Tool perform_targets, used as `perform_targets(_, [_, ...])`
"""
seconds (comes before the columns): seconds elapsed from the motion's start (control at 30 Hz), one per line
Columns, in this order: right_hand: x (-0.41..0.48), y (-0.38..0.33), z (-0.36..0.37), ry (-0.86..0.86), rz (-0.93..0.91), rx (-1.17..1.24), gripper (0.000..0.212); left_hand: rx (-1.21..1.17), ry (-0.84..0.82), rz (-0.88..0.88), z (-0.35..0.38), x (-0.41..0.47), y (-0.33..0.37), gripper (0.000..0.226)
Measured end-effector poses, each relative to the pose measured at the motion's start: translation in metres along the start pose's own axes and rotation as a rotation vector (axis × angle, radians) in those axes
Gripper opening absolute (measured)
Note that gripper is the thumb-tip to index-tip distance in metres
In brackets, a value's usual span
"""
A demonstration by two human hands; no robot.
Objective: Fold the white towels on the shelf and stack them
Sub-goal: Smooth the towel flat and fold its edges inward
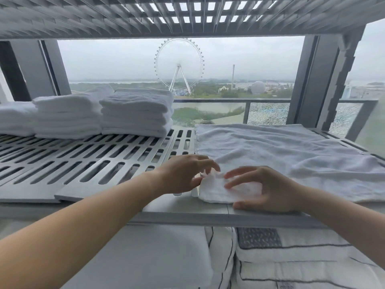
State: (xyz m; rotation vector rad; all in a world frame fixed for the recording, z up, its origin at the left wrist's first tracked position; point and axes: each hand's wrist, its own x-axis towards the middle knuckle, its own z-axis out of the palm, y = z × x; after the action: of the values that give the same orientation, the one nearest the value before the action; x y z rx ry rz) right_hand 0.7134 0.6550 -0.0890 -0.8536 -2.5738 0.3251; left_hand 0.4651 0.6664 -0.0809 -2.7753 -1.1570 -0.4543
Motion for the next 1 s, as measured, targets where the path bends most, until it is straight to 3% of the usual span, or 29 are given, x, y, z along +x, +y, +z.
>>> perform_targets(0.17, [-0.005,-0.002,0.004,0.135,0.035,0.117,0.024,0.022,0.123,-0.092,0.007,-0.007,0.003,0.025])
perform_targets(0.43, [-0.006,-0.001,0.004,0.152,0.087,0.255,0.006,0.043,0.178,-0.049,0.008,-0.015,0.006,0.014])
perform_targets(0.53, [-0.006,-0.001,0.003,0.173,0.115,0.302,0.008,0.008,0.163,-0.072,0.01,-0.016,0.006,0.008])
perform_targets(0.7, [-0.006,-0.001,0.001,0.146,0.138,0.37,0.02,-0.011,0.19,-0.08,0.012,-0.02,0.004,0.017])
perform_targets(0.83, [-0.002,0.001,0.0,0.182,0.177,0.418,0.012,-0.07,0.131,-0.109,0.008,-0.015,0.005,0.027])
perform_targets(1.0, [0.001,0.025,-0.016,0.193,0.264,0.16,0.015,-0.128,0.034,-0.086,0.001,0.008,0.012,0.018])
